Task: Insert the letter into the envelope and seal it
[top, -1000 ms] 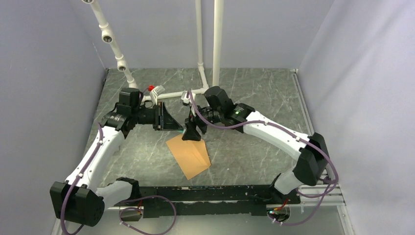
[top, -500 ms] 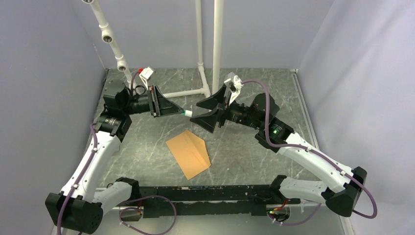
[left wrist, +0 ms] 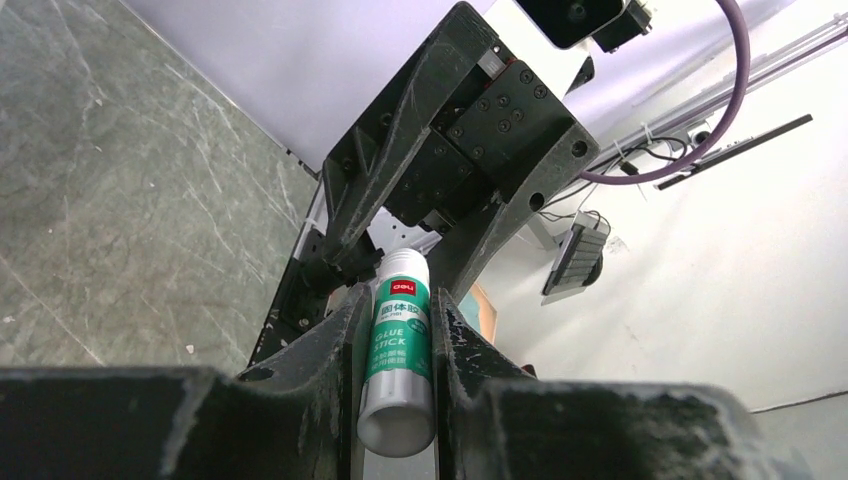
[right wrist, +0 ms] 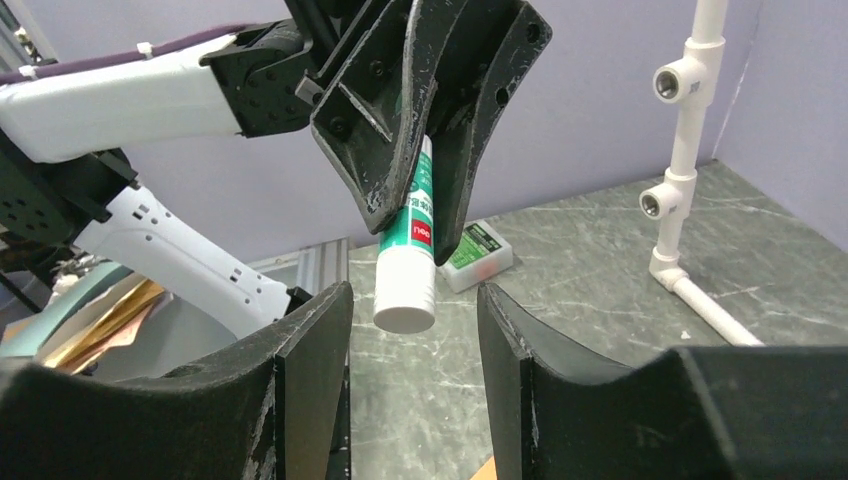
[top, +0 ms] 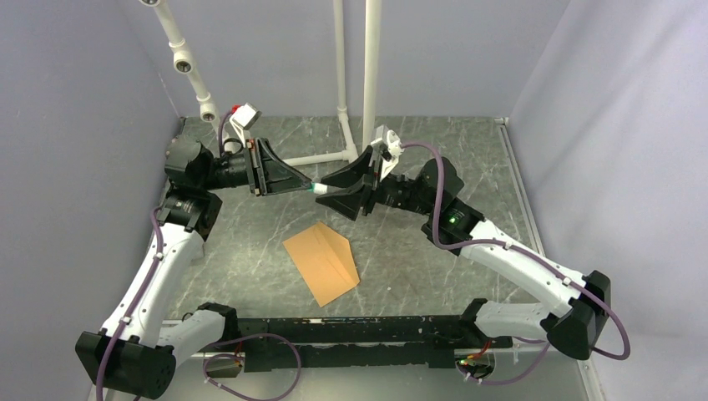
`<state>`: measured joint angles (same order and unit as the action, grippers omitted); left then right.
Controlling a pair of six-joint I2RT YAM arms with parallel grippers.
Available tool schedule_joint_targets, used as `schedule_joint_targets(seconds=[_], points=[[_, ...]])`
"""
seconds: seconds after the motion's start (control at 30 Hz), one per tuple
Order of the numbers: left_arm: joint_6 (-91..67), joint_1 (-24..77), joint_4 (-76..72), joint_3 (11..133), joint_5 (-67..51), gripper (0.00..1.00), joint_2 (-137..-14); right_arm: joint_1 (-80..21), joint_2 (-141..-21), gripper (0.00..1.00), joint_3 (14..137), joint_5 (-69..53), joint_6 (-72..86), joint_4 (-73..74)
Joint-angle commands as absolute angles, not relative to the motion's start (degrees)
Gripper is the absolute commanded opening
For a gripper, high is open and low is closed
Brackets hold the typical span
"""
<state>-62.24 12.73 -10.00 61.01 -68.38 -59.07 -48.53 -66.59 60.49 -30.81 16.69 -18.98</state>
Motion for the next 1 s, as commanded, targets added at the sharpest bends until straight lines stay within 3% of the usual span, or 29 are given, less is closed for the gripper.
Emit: schedule_joint_targets(seconds=[0.0, 0.13, 0.43, 0.67, 0.97], points=[[-63.03, 12.83, -13.17, 63.46, -70.52, 0.02, -58.45, -48.65, -67.67, 0.53, 63.99, -34.32, 13.97, -23.33], [-62.78, 12.83, -13.19, 63.37, -70.44, 0.02, -58.29, -48.56, -68.13, 0.43, 63.73, -33.80, 14.58, -25.05], [-59.24, 12.83, -9.50, 64.35, -70.02, 0.02, -58.12, -48.60, -69.84, 0.00, 66.13, -34.80, 14.33, -23.40], [-52.70, 12.83, -1.01, 66.26, -66.18, 0.02, -57.65, -48.39, -66.15, 0.00, 64.07, -35.09, 8.47, -17.34], [-51.90, 11.88, -1.65, 66.44, -65.45, 0.03, -57.59, -43.52, -60.22, 0.00, 65.88, -39.24, 3.30, -4.64]])
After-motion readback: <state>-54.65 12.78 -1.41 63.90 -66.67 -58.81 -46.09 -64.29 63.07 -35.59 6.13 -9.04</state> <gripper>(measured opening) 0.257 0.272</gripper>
